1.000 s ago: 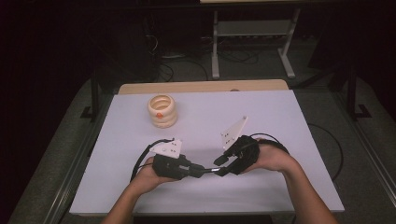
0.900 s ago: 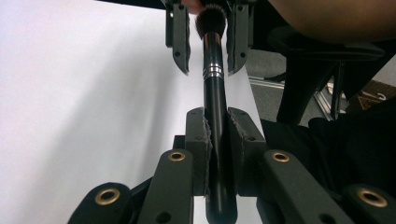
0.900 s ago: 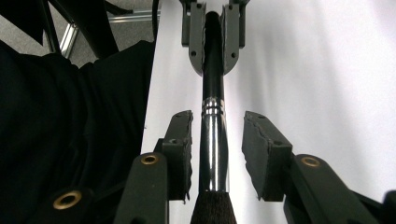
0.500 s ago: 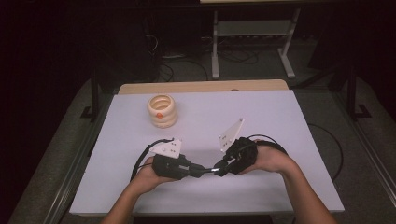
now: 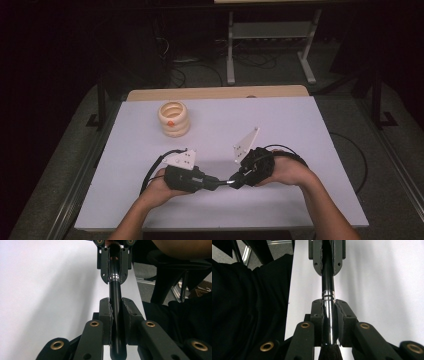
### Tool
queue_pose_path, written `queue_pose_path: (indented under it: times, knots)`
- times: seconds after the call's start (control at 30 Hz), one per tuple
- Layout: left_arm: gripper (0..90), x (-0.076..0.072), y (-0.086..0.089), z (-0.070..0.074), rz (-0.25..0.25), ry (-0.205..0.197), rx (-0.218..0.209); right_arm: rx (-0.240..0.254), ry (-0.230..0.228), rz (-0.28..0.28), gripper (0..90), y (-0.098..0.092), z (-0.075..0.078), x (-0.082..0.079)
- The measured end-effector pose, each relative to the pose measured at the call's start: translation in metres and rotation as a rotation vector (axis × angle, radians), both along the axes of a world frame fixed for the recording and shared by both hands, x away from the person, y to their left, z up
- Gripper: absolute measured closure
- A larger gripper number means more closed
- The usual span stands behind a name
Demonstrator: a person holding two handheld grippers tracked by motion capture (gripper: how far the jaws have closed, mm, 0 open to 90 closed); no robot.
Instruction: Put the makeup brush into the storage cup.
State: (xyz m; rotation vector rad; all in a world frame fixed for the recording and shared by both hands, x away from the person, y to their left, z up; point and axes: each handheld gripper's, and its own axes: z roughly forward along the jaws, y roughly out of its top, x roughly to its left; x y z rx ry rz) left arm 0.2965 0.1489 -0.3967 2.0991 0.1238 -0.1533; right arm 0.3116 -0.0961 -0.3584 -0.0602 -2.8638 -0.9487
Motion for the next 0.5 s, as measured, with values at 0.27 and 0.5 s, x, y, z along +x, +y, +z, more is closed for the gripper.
queue_pose_path:
  times: [0.27,0.5]
  knots:
    - [65.0,0.0003,-0.0004,0.0002,0.014,-0.001,0.027,-0.044,0.004,-0.009,76.6,0.0017,-0.0024,-0.0013]
    - [58.1,-0.0008,-0.0025,0.0008,0.016,0.012,0.065,-0.092,0.007,-0.011,76.6,0.0018,-0.0029,-0.0026]
